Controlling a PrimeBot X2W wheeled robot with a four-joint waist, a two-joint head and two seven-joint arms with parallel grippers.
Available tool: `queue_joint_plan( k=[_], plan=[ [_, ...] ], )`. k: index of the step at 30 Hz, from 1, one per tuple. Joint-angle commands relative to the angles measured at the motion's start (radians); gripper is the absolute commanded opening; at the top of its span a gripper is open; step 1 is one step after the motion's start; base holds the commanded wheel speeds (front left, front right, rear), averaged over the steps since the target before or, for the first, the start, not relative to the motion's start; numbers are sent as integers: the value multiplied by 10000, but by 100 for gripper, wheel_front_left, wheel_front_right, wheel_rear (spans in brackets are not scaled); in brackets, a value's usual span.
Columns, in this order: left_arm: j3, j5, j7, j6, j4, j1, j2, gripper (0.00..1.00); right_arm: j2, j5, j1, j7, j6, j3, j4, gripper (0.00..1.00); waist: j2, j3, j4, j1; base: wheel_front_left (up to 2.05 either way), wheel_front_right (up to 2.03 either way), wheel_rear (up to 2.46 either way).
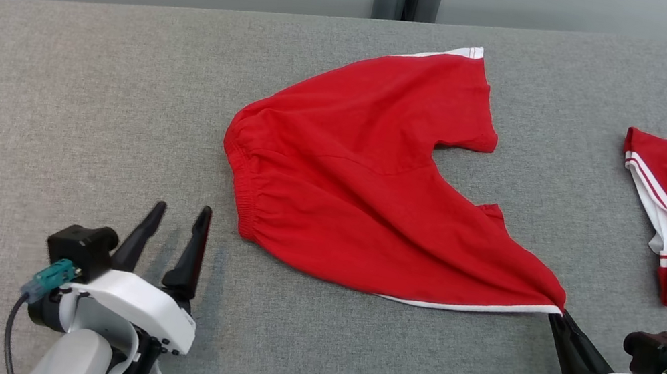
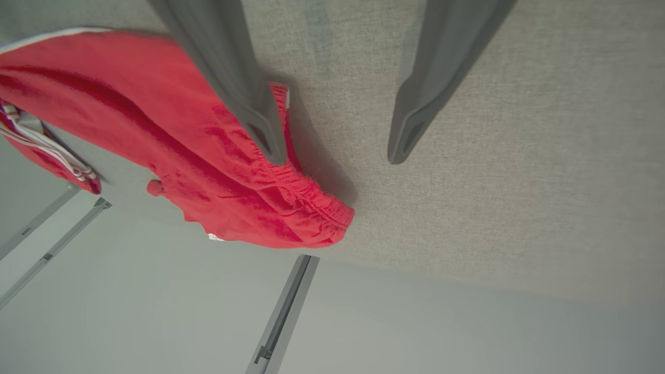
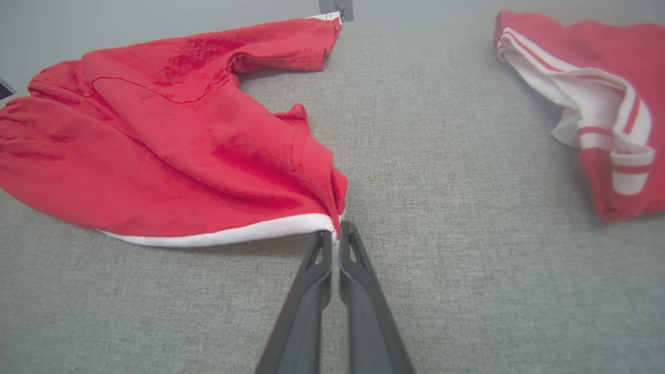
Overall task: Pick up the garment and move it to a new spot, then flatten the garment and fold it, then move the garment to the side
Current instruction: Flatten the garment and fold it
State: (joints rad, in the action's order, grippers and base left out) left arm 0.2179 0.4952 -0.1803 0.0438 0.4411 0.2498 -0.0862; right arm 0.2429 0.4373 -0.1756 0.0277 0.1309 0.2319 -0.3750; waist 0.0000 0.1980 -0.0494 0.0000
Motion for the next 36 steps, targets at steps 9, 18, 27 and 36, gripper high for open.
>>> queue_joint_plan(
  k=[9,18,27,36],
  plan=[
    [731,445,638,472,600,233,149,100,-48,-205,-189,78,-4,63,34,0,0,239,-33,0,0,0,0],
    [959,826,656,518,1570,961,258,100,-121,-229,-429,213,-4,247,-10,0,0,513,-237,0,0,0,0],
    [1007,1728,503,648,2291,1467,332,100,-94,-281,-592,363,-4,395,-166,0,0,699,-415,0,0,0,0],
    [1455,2105,741,684,3015,1743,380,100,-125,-341,-694,445,-4,488,-303,0,0,788,-472,0,0,0,0]
  ],
)
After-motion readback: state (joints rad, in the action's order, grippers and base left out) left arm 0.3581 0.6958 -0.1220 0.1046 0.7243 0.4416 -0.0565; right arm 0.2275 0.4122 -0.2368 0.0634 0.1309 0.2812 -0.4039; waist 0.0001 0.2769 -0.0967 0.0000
